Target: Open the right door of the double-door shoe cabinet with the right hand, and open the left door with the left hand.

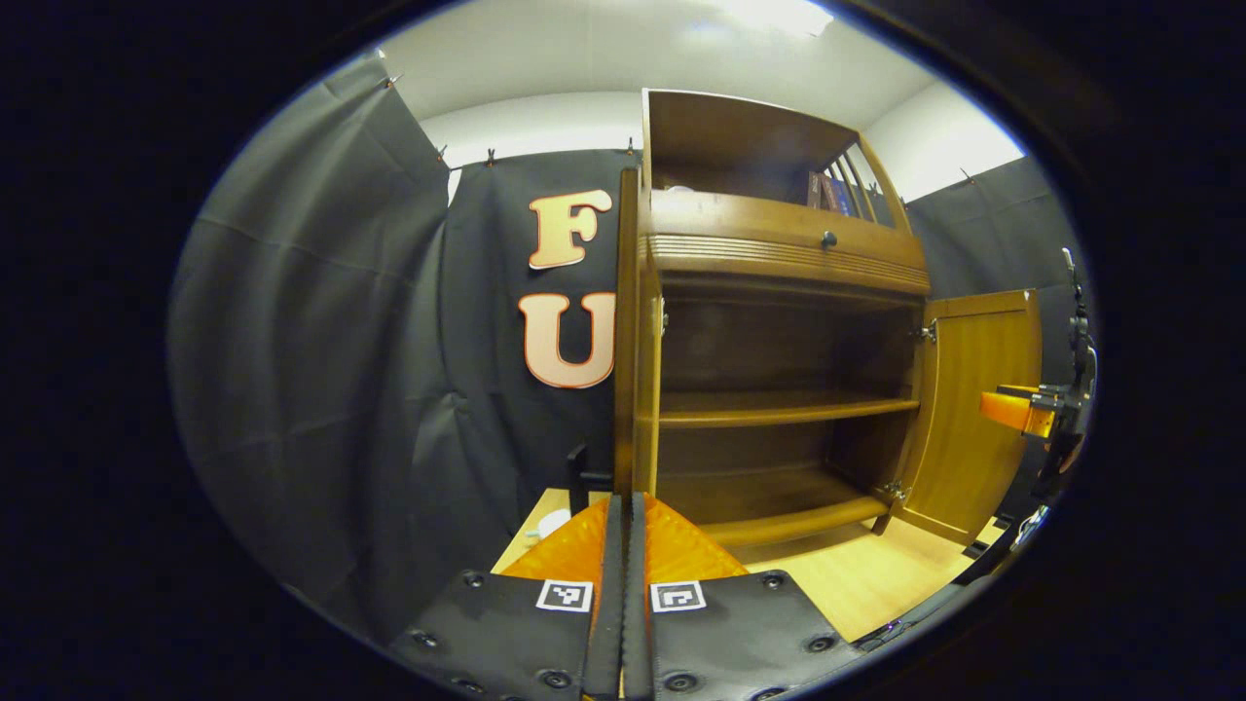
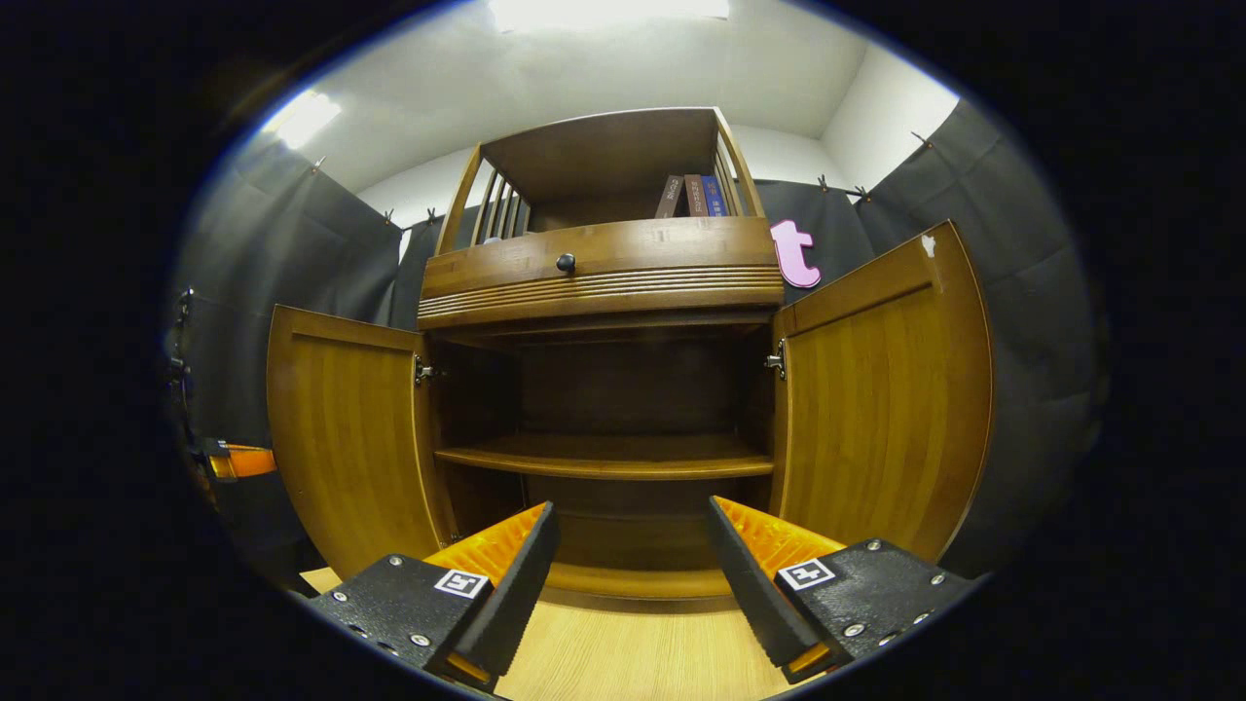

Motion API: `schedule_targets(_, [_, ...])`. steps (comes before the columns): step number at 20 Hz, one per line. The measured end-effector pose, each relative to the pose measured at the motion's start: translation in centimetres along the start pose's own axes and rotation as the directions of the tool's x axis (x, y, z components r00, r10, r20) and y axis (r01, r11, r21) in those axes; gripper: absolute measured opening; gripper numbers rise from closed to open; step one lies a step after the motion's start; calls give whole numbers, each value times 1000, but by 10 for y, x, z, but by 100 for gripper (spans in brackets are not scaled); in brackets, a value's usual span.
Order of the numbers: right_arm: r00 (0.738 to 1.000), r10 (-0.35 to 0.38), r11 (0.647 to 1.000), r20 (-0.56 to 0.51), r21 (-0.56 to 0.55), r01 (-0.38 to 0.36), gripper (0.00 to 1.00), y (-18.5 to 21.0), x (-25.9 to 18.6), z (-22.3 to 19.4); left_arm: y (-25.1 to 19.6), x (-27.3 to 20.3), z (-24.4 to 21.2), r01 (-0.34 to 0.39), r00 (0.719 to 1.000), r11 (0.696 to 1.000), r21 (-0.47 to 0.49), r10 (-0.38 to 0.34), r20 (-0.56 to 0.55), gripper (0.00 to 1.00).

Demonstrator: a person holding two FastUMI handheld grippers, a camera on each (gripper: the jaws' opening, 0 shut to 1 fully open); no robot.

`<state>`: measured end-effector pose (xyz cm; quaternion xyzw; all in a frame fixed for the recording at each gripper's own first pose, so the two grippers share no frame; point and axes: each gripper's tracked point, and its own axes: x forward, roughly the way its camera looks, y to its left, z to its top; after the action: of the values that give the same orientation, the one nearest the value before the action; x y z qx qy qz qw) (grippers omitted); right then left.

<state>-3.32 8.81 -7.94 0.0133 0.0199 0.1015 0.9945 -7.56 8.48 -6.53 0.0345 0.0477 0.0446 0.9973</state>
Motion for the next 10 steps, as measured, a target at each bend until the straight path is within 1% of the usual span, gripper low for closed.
schedule_targets(1, [1000, -2, 1000, 0, 0, 2, 100, -2, 1, 3, -5, -1, 9, 0, 1000, 1000, 1, 0, 9, 8])
schedule_targets(3, [1000, -13, 1000, 1, -6, 13, 100, -9, 3, 8, -20, 1, 23, 25, 1000, 1000, 11, -26, 17, 8])
schedule_targets(4, [1000, -22, 1000, 4, -10, 22, 100, -13, 4, 12, -27, 2, 24, 38, 999, 999, 17, -38, 19, 10])
schedule_targets(6, [999, -35, 999, 9, -14, 35, 100, -20, 5, 18, -35, 8, 36, 45, 999, 999, 19, -45, 29, 8])
schedule_targets(7, [999, -42, 999, 14, -16, 42, 100, -24, 5, 23, -44, 12, 40, 56, 998, 998, 12, -56, 32, 10])
schedule_targets(9, [998, -52, 998, 29, -20, 53, 100, -29, 4, 34, -55, 18, 50, 81, 996, 997, 16, -81, 44, 23])
schedule_targets(10, [998, -58, 998, 32, -21, 59, 93, -32, 2, 38, -55, 21, 52, 73, 996, 997, 13, -74, 44, 29])
